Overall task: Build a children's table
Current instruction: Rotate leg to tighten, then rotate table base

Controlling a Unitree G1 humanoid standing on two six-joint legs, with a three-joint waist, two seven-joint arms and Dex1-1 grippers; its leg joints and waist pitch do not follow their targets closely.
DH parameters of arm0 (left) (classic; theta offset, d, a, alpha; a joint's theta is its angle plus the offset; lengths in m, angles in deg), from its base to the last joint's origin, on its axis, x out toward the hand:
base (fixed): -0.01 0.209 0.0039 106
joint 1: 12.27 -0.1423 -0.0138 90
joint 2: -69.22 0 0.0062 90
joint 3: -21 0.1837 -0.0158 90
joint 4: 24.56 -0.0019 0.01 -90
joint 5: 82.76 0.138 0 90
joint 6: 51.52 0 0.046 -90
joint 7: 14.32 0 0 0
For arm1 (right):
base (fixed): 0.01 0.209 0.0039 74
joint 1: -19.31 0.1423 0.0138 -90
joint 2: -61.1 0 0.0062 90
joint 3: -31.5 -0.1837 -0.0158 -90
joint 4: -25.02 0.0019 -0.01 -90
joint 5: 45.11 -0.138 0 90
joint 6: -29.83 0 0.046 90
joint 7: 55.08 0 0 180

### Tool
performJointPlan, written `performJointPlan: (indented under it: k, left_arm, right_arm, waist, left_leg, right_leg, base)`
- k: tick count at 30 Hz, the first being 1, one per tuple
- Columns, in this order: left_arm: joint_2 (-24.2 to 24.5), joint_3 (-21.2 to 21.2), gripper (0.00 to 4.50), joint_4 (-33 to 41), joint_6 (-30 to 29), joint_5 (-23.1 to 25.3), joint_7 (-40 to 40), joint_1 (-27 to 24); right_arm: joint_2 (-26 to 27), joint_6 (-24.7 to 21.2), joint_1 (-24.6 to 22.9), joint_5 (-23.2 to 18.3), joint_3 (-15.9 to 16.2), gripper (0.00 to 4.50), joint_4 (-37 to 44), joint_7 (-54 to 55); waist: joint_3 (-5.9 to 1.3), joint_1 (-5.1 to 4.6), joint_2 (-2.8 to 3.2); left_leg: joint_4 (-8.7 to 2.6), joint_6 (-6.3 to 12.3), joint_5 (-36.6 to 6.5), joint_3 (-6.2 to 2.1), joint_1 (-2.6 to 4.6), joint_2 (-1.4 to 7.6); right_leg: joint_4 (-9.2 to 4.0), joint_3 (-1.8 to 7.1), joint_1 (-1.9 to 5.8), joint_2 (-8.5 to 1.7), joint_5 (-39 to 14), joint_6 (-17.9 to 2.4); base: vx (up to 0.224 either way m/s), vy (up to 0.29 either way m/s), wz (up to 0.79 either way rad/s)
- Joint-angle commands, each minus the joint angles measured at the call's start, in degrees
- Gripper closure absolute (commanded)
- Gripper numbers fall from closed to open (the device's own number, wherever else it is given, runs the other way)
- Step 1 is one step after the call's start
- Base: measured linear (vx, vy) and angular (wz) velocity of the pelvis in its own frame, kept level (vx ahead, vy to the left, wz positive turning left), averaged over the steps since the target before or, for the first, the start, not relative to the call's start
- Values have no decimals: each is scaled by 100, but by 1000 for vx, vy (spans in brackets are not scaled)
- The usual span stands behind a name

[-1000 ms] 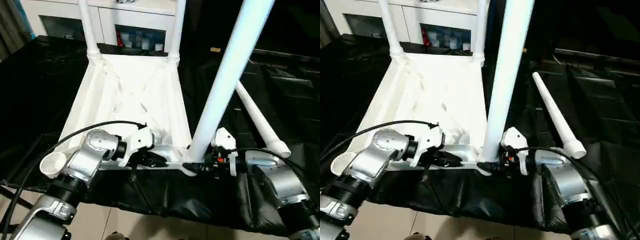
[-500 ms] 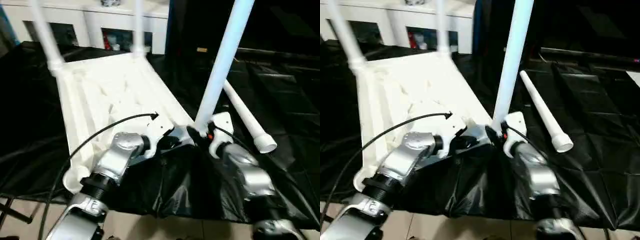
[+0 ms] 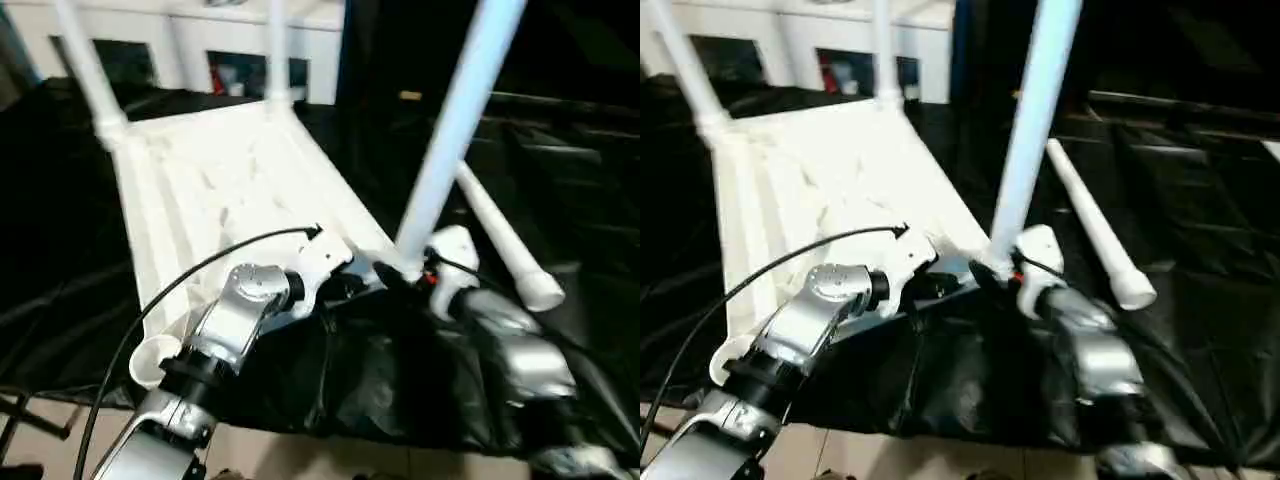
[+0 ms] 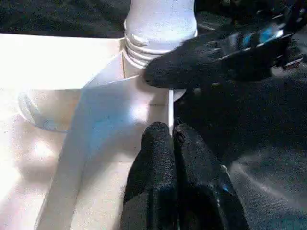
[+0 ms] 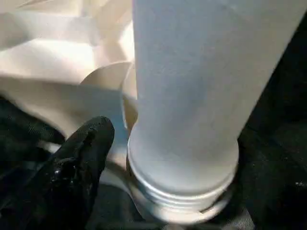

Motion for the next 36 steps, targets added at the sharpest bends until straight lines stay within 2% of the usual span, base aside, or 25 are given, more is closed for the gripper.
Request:
performJointPlan:
  k: [1,4,5,6,7,10,12,13,15,18,20,21,23,24,25,26,27,31,32,34,36]
  left_arm:
    - [-37,167,450,-127,-63,17,63,-145]
    - [-13,160,450,-125,-57,63,120,-174]
    - [-9,165,450,-125,-53,68,125,-178]
    - [-8,164,450,-122,-46,79,170,-185]
    - [-8,164,450,-122,-46,79,170,-185]
    - [-5,176,450,-103,-19,86,204,-208]
    - [5,180,450,-45,141,98,282,-234]
    - [-1,129,450,62,117,24,257,-246]
    - [15,37,407,282,46,-87,211,-279]
    - [112,-161,387,689,-123,-181,272,-331]
    - [224,-351,369,1009,-259,-201,404,-345]
    - [230,-359,369,1023,-265,-202,409,-346]
    - [453,-675,369,1504,-516,-281,517,-375]
    - [519,-767,369,1651,-594,-319,543,-386]
    - [643,-990,369,1992,-794,-446,531,-437]
    - [732,-1088,369,2145,-875,-440,545,-462]
    - [772,-1125,369,2210,-922,-437,555,-472]
    - [1674,-1424,369,2551,-1537,118,643,-722]
    - [1791,-1466,385,2543,-1590,198,664,-758]
    - [2149,-1536,403,2494,-1678,443,747,-847]
    - [2429,-1574,413,2466,-1776,639,917,-894]
  right_arm:
    - [-248,56,-164,-320,242,54,674,-749]
    - [-835,145,-430,-400,-23,54,946,-1184]
    - [-891,140,-447,-415,-78,54,947,-1220]
    - [-1013,115,-487,-445,-230,54,952,-1233]
    - [-1013,115,-487,-445,-230,54,952,-1233]
    - [-1172,76,-578,-494,-449,54,993,-1218]
    - [-1321,-30,-735,-594,-586,54,1158,-1266]
    - [-1356,-117,-830,-643,-549,54,1293,-1344]
    - [-1407,-253,-982,-712,-426,51,1522,-1466]
    - [-1346,-358,-1055,-698,-156,51,1663,-1459]
    - [-1229,-396,-1043,-605,33,51,1707,-1373]
    - [-1224,-396,-1042,-600,41,51,1709,-1369]
    - [-1078,-449,-997,-517,240,51,1746,-1311]
    - [-1053,-472,-992,-508,296,51,1773,-1297]
    - [-976,-489,-931,-440,392,51,1732,-1227]
    - [-933,-528,-884,-409,439,51,1694,-1195]
    - [-919,-552,-869,-399,455,51,1693,-1184]
    - [-640,-720,-490,-176,704,51,1340,-859]
    - [-605,-721,-442,-145,731,51,1284,-815]
    - [-522,-748,-322,-88,776,51,1149,-707]
    - [-479,-801,-246,-67,800,80,1068,-637]
  waist:
    - [-350,37,-42]
    - [-338,110,-59]
    - [-329,114,-63]
    - [-329,105,-84]
    - [-329,110,-77]
    - [-337,108,-83]
    - [-352,138,-96]
    - [-356,136,-95]
    - [-363,133,-90]
    - [-361,110,-96]
    - [-345,92,-81]
    - [-339,90,-98]
    - [-329,94,-120]
    - [-321,94,-104]
    - [-321,88,-124]
    - [-315,85,-91]
    - [-311,78,-89]
    - [-315,58,-86]
    - [-322,44,-66]
    - [-336,43,-69]
    - [-347,65,-38]
  left_leg:
    - [-254,454,-637,-44,10,130]
    - [-237,526,-736,-34,16,143]
    - [-246,516,-809,-42,3,137]
    - [-251,489,-887,-47,12,138]
    - [-245,452,-962,-45,31,144]
    - [-245,413,-911,-53,10,141]
    - [-224,465,-773,-52,10,141]
    - [-220,490,-740,-51,9,138]
    - [-209,581,-601,-62,-29,133]
    - [-209,580,-697,-56,-23,131]
    - [-216,519,-855,-52,0,144]
    - [-220,490,-888,-54,-1,147]
    - [-229,419,-917,-62,-6,149]
    - [-233,390,-930,-67,-5,150]
    - [-235,337,-957,-68,3,154]
    - [-242,295,-975,-67,14,155]
    - [-241,288,-982,-69,13,150]
    - [-248,213,-905,-68,18,125]
    - [-246,177,-883,-71,22,118]
    - [-241,142,-808,-69,27,116]
    - [-233,155,-701,-65,47,116]
  right_leg:
    - [-330,182,344,-325,197,-1385]
    - [-337,188,330,-340,38,-1347]
    - [-352,185,331,-350,-174,-1303]
    - [-380,177,320,-359,-470,-1248]
    - [-402,180,301,-363,-708,-1226]
    - [-400,179,300,-358,-811,-1171]
    - [-373,186,316,-345,-530,-1153]
    - [-365,183,313,-348,-460,-1174]
    - [-328,179,345,-351,-189,-1207]
    - [-348,164,323,-351,-345,-1254]
    - [-380,164,284,-344,-652,-1245]
    - [-380,160,281,-341,-738,-1226]
    - [-380,161,272,-348,-981,-1141]
    - [-379,162,264,-349,-1043,-1122]
    - [-373,159,258,-348,-1110,-1104]
    - [-377,162,238,-340,-1158,-1094]
    - [-380,162,235,-334,-1161,-1090]
    - [-353,164,219,-308,-1092,-982]
    - [-339,166,217,-310,-1061,-972]
    - [-325,166,226,-301,-905,-980]
    - [-293,167,213,-289,-621,-1046]
  base:
    - [0,0,0]
    - [0,0,0]
    - [0,0,0]
    - [0,0,0]
    - [0,0,0]
    - [0,0,0]
    - [0,0,0]
    - [0,0,0]
    - [0,0,0]
    - [0,0,0]
    - [0,0,0]
    - [0,0,0]
    - [0,0,0]
    - [0,0,0]
    - [0,0,0]
    - [0,0,0]
    - [0,0,0]
    - [0,0,0]
    - [0,0,0]
    - [0,0,0]
    - [0,0,0]
